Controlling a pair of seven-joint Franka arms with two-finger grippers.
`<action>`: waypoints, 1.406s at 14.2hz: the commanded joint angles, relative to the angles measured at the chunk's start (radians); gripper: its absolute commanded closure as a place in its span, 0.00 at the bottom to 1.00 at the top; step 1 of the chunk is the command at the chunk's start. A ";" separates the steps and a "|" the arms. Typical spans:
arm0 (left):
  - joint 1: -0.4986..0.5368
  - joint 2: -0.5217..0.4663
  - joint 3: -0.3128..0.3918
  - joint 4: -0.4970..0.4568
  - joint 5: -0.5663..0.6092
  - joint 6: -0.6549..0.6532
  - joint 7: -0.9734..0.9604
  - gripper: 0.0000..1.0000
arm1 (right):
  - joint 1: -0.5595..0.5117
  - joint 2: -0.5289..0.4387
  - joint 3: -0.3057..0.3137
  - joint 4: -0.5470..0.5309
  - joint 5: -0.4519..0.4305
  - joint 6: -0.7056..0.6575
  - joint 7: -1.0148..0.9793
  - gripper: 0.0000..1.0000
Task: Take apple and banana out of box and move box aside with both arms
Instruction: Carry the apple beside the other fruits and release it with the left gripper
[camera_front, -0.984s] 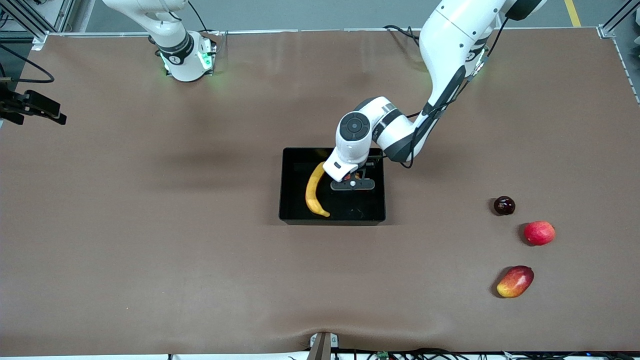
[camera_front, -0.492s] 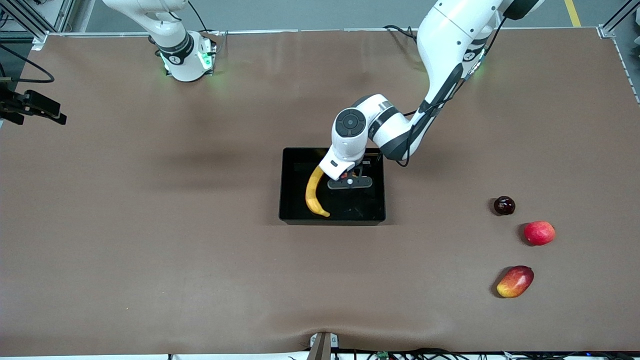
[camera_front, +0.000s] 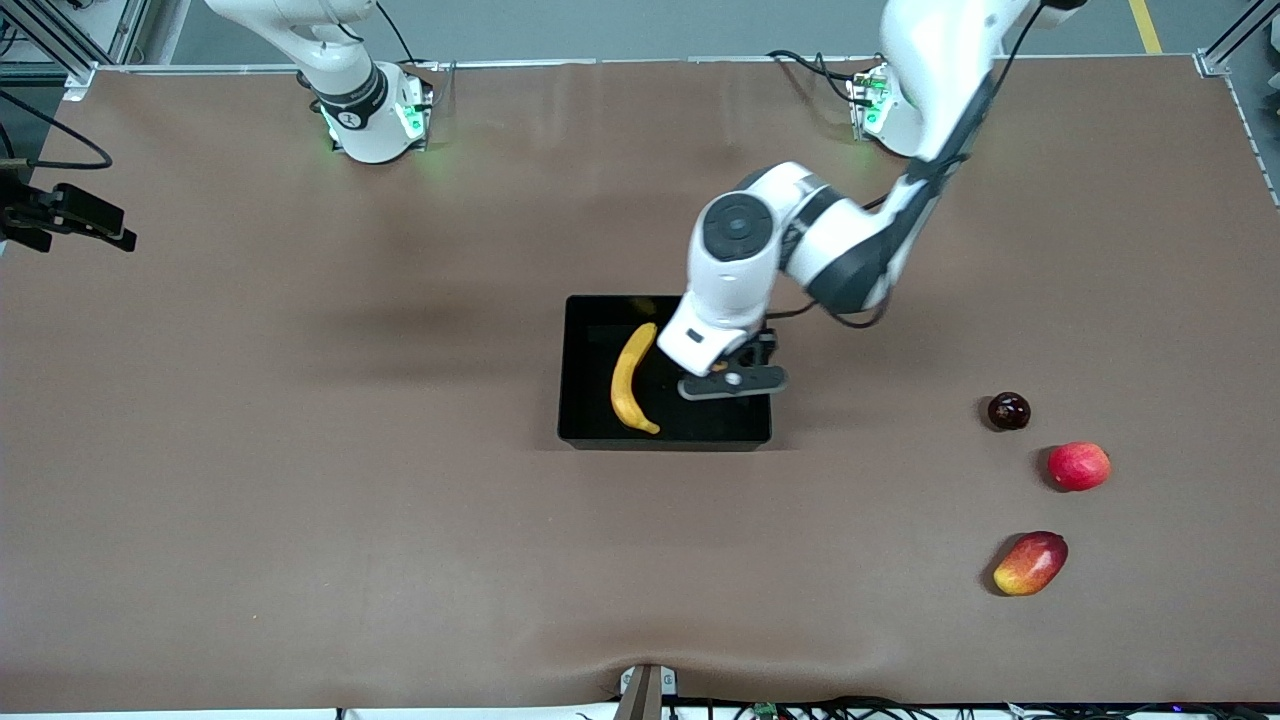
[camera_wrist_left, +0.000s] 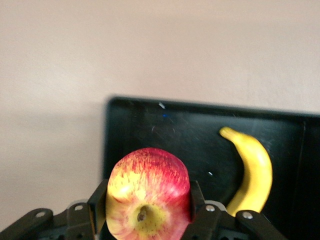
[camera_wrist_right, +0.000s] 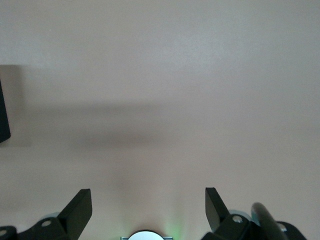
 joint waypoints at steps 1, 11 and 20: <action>0.093 -0.055 -0.008 -0.010 0.005 -0.071 0.141 1.00 | -0.003 0.009 0.005 0.020 0.015 -0.012 -0.013 0.00; 0.463 0.057 -0.004 -0.010 0.004 0.043 0.646 1.00 | -0.014 0.052 0.007 0.020 0.015 -0.039 -0.013 0.00; 0.484 0.120 0.001 -0.113 -0.007 0.134 0.629 1.00 | -0.011 0.057 0.007 0.021 0.015 -0.041 -0.011 0.00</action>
